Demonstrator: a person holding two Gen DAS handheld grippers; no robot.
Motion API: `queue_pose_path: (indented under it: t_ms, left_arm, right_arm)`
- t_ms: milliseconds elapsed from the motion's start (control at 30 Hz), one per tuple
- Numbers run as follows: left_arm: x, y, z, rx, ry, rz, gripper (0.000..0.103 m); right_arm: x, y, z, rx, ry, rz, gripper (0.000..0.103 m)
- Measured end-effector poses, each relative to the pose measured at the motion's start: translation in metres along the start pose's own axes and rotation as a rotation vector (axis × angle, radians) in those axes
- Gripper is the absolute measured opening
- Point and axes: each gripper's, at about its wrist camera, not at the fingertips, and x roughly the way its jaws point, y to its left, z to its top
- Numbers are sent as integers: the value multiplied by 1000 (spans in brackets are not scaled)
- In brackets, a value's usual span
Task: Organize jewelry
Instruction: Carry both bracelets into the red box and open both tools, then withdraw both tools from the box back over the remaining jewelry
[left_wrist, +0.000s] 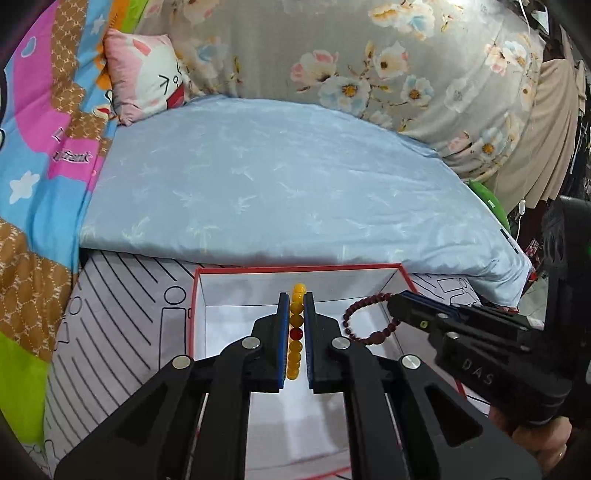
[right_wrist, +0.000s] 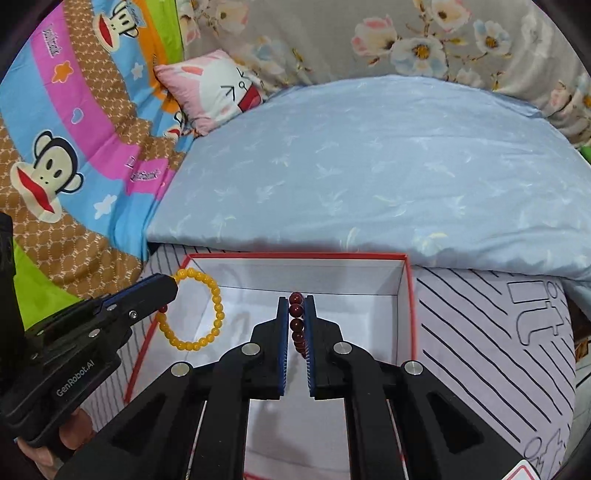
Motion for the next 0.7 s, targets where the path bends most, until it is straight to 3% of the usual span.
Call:
queue_pose_path:
  t_ms: [100, 167, 200, 233, 300, 400, 533, 700]
  left_arm:
    - [15, 8, 3, -16, 15, 6, 9]
    - [23, 14, 3, -28, 12, 36, 23]
    - [24, 19, 3, -40, 4, 60, 39]
    - [23, 23, 2, -49, -6, 71, 48]
    - [17, 28, 0, -64, -27, 96, 51]
    - [0, 31, -7, -69, -49, 120, 56]
    - [-32, 29, -24, -62, -80, 145, 64]
    - [-74, 31, -57, -74, -94, 150, 65]
  right_arm:
    - [17, -4, 1, -15, 22, -72, 10]
    - [20, -11, 0, -19, 16, -124, 16]
    - [19, -14, -1, -13, 13, -133, 21]
    - [16, -17, -1, -5, 9, -129, 24]
    - [5, -20, -6, -1, -15, -132, 36]
    - [-15, -17, -16, -29, -53, -152, 42]
    - [-42, -14, -39, -26, -77, -131, 44]
    - [-78, -9, -80, -31, -95, -134, 47]
